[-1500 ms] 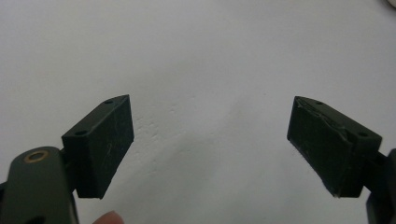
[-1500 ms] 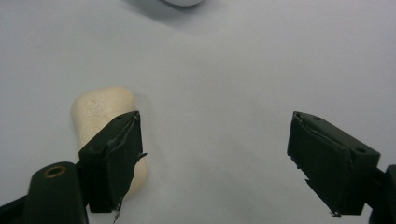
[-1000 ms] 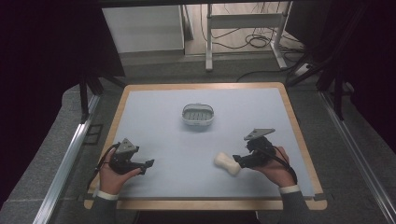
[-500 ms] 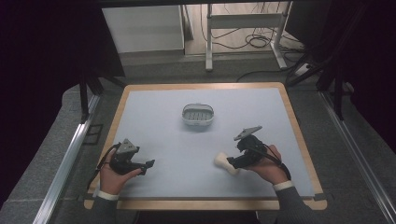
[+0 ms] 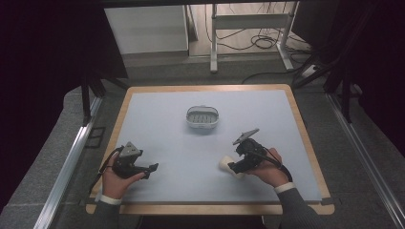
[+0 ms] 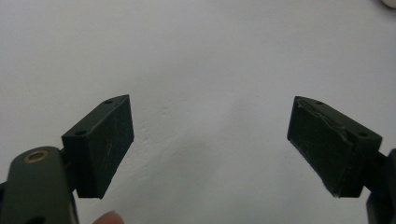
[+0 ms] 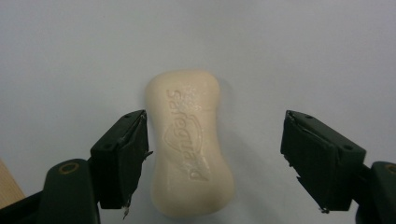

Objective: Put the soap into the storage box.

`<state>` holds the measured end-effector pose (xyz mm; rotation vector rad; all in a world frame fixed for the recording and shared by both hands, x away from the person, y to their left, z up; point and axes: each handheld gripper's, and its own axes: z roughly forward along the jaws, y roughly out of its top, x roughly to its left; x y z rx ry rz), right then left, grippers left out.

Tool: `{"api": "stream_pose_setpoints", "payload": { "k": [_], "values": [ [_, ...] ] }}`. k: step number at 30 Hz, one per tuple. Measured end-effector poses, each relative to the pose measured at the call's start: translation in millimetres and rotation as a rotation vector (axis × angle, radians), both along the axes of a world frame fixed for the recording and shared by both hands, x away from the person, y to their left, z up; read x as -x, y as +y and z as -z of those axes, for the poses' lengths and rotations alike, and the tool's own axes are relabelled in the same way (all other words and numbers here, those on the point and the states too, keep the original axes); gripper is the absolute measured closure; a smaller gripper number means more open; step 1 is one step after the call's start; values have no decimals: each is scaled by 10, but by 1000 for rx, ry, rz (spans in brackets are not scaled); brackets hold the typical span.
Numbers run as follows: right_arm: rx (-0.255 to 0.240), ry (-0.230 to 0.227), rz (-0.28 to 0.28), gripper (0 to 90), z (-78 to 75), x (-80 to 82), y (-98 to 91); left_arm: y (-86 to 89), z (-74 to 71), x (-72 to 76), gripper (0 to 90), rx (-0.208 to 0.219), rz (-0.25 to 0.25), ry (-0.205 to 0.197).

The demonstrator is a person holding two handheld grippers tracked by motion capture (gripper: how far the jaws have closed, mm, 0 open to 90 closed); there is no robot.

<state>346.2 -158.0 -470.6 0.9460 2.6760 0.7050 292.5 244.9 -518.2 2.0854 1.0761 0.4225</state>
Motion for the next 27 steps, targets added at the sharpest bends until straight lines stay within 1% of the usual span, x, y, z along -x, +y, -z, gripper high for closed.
{"api": "stream_pose_setpoints", "payload": {
  "k": [8, 10, 11, 24, 27],
  "values": [
    [26, 18, -8, 244, 34, -22, 60, -11, 8, -4, 151, -3, 2, 1],
    [35, 22, -19, 245, 42, -27, 77, -14, 10, -5, 151, -3, 3, 2],
    [45, 30, -26, 248, 53, -32, 96, -18, 14, -7, 151, -4, 5, 4],
    [98, 81, -47, 289, 141, -59, 207, -18, 15, -9, 151, -5, 7, 5],
    [118, 93, -52, 295, 157, -64, 235, -16, 14, -9, 151, -4, 7, 5]
  ]
}}
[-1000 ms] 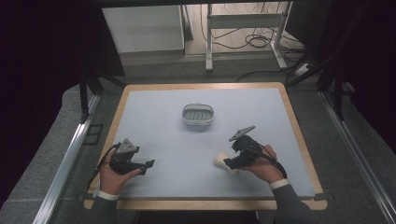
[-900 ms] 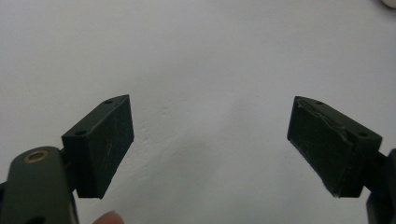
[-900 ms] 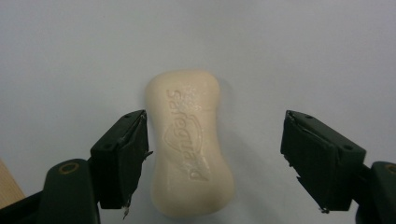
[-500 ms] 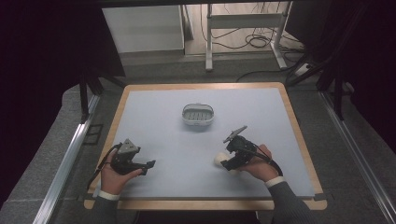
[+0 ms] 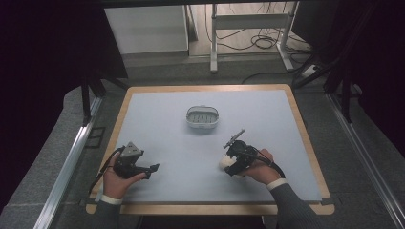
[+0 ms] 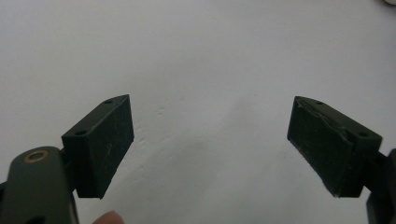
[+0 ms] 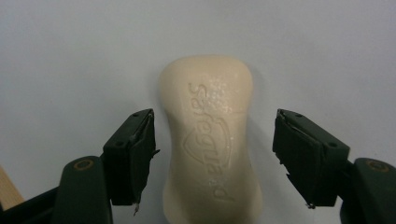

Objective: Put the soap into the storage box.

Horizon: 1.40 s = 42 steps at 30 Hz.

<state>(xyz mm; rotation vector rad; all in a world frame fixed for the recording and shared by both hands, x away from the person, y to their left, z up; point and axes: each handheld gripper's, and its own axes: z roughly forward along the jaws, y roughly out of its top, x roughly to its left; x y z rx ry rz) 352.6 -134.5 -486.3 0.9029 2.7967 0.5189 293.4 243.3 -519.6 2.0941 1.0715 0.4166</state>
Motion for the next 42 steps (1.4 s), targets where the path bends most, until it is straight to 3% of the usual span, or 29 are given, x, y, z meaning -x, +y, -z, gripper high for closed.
{"api": "stream_pose_setpoints", "payload": {
  "k": [17, 22, 26, 33, 42],
  "values": [
    [60, 68, 7, 371, 71, -58, 63, -1, 4, -4, 148, -5, 3, 4],
    [62, 81, 13, 434, 78, -67, 75, 0, 3, -4, 145, -5, 2, 5],
    [93, 94, 2, 478, 88, -65, 104, 5, 1, -4, 144, -4, 0, 5],
    [113, 100, -12, 484, 100, -87, 119, 8, -2, -3, 144, -4, 0, 3],
    [105, 106, -10, 491, 95, -92, 108, 7, 2, -5, 144, -5, -1, 2]
  ]
}}
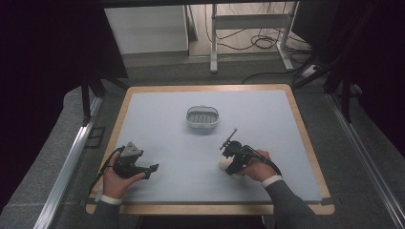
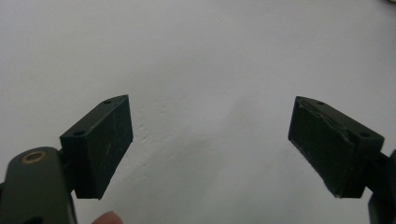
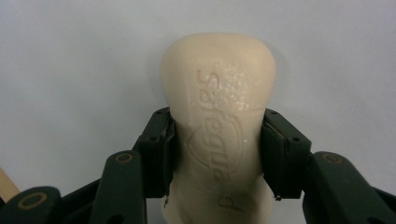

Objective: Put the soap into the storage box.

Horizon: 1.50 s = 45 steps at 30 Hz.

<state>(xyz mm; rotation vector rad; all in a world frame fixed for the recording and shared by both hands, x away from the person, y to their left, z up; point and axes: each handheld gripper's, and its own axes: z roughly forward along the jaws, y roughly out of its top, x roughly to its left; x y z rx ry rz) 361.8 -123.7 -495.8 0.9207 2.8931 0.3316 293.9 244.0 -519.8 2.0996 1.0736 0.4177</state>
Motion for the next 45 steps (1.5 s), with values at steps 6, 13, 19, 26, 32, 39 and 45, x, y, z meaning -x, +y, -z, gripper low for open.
{"api": "stream_pose_setpoints", "payload": {
  "k": [6, 13, 19, 26, 32, 39, 45],
  "values": [
    [-4, 6, 2, 492, -9, -4, -19, 6, 2, -3, 144, -3, -1, 0],
    [-24, -12, 6, 493, -94, -8, -43, 7, 2, -3, 144, -2, -2, -1],
    [-32, -23, -4, 493, -187, -23, -45, 10, 2, -4, 145, -1, -1, 0],
    [-52, -58, -16, 493, -279, -38, -18, 8, 5, -6, 144, -1, -1, 1],
    [-62, -67, -20, 493, -325, -71, 2, 7, 8, -9, 145, -3, 1, 2],
    [-65, -77, -31, 493, -382, -155, 34, 7, 10, -11, 144, -4, 0, 1],
    [-70, -81, -32, 493, -418, -228, 51, -5, 15, -13, 144, -4, 3, 7]
  ]
}}
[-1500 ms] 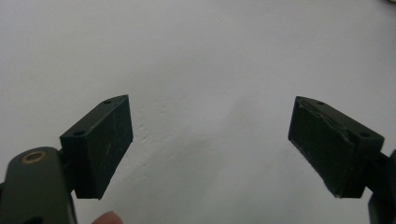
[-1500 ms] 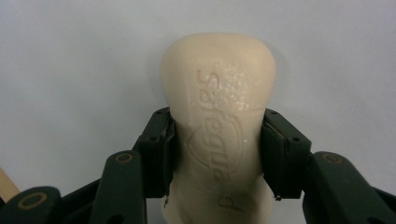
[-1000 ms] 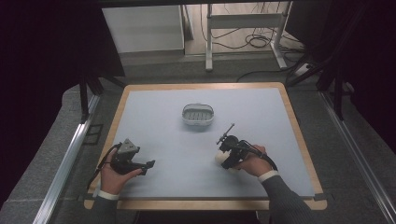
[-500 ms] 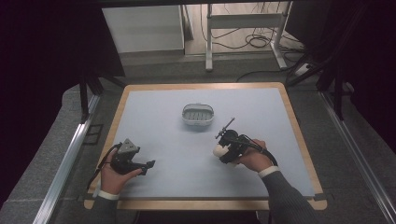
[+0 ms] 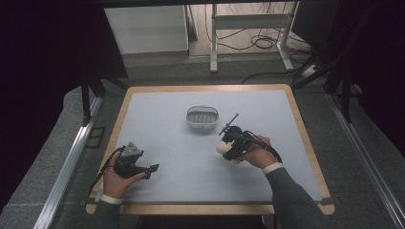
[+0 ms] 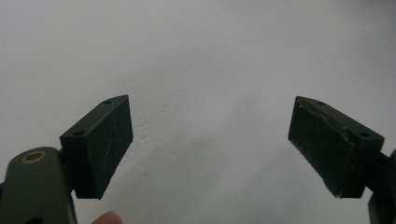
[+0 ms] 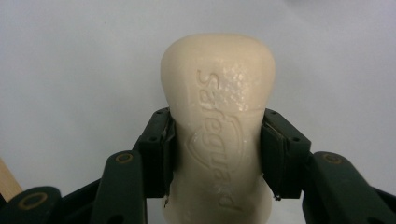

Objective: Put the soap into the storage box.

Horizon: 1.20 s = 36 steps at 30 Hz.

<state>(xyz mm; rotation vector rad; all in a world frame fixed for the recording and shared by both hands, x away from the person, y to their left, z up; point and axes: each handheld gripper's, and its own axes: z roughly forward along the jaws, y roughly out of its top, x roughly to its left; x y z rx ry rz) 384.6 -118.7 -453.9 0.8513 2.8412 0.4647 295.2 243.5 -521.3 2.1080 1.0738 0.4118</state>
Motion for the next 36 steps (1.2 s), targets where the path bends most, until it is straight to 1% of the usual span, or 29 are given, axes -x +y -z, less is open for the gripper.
{"api": "stream_pose_setpoints", "payload": {
  "k": [2, 3, 5, 14, 16, 19, 26, 30, 36],
  "values": [
    [-3, 3, 3, 493, -19, -28, 11, -1, -7, 4, 144, 1, 1, -1],
    [-8, -7, -3, 493, -32, -52, 18, 2, -12, 7, 144, 3, 1, -3],
    [-12, -8, 3, 493, -46, -70, 26, 7, -15, 7, 144, 3, 0, -4],
    [-16, -10, -1, 493, -57, -164, 59, 6, -13, 5, 144, 3, 0, -2],
    [-22, -26, -5, 493, -68, -186, 63, 5, -12, 6, 144, 4, 0, -1],
    [-34, -29, -7, 493, -84, -218, 66, 7, -13, 6, 144, 3, 1, -2],
    [-34, -28, -7, 493, -105, -289, 94, 7, -11, 6, 144, 4, 0, -2],
    [-43, -27, -8, 493, -127, -351, 105, 4, -8, 4, 144, 3, 1, 0],
    [-40, -38, -14, 493, -162, -429, 128, 0, -3, 1, 144, 3, 3, 1]
  ]
}}
